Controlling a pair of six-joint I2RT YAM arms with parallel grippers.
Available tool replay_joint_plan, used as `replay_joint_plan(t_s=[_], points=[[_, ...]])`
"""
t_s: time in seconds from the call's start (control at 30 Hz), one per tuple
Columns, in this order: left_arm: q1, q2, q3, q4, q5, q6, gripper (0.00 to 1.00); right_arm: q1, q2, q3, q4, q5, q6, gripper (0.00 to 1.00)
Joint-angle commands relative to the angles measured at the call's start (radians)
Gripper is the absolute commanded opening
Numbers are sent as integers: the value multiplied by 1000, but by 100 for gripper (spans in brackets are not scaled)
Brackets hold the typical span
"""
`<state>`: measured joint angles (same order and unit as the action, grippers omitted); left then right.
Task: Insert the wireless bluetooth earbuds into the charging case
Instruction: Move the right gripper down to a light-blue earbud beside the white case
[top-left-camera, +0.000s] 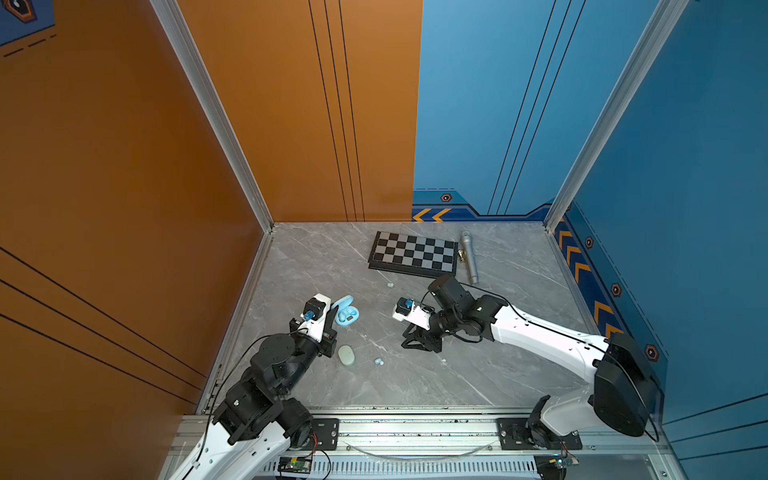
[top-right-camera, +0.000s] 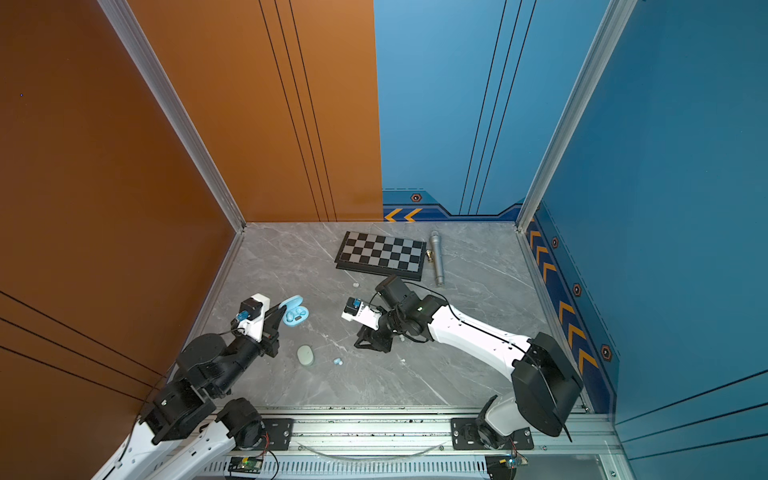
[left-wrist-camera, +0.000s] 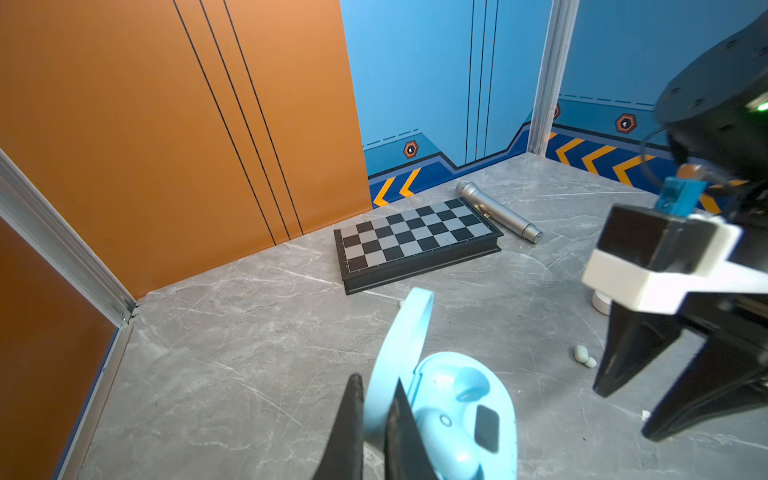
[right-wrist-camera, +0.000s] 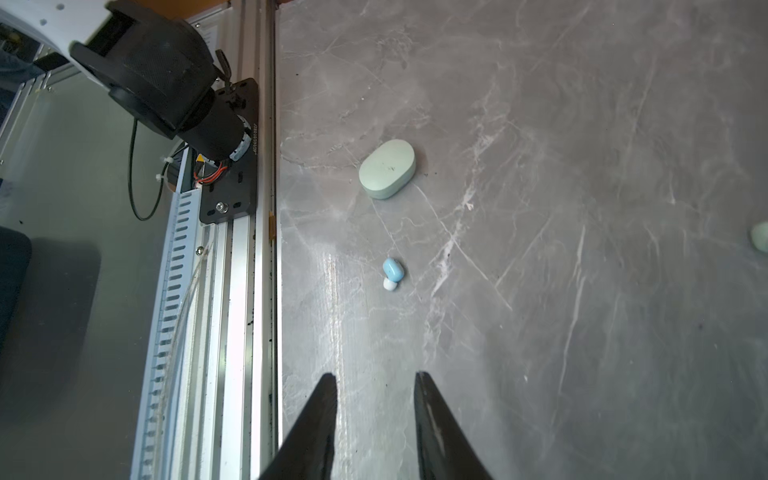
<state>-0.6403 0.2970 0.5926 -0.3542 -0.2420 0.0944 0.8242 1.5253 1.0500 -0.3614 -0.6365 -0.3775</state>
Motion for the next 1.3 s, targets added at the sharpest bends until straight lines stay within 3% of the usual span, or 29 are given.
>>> replay_joint_plan(t_s=[0.0,0.17,0.37,1.27], points=[[9,-44,-3,-115,53,41,0,32,116,73,63,-37,-164,35],[10,-57,3,-143,49,26,0,87,261,177,10,10,-269,37],[10,-38,8,-143,49,19,0,123,350,235,-18,80,-312,37],[13,64,82,-133,27,48,0,154,528,415,-232,144,-483,41]])
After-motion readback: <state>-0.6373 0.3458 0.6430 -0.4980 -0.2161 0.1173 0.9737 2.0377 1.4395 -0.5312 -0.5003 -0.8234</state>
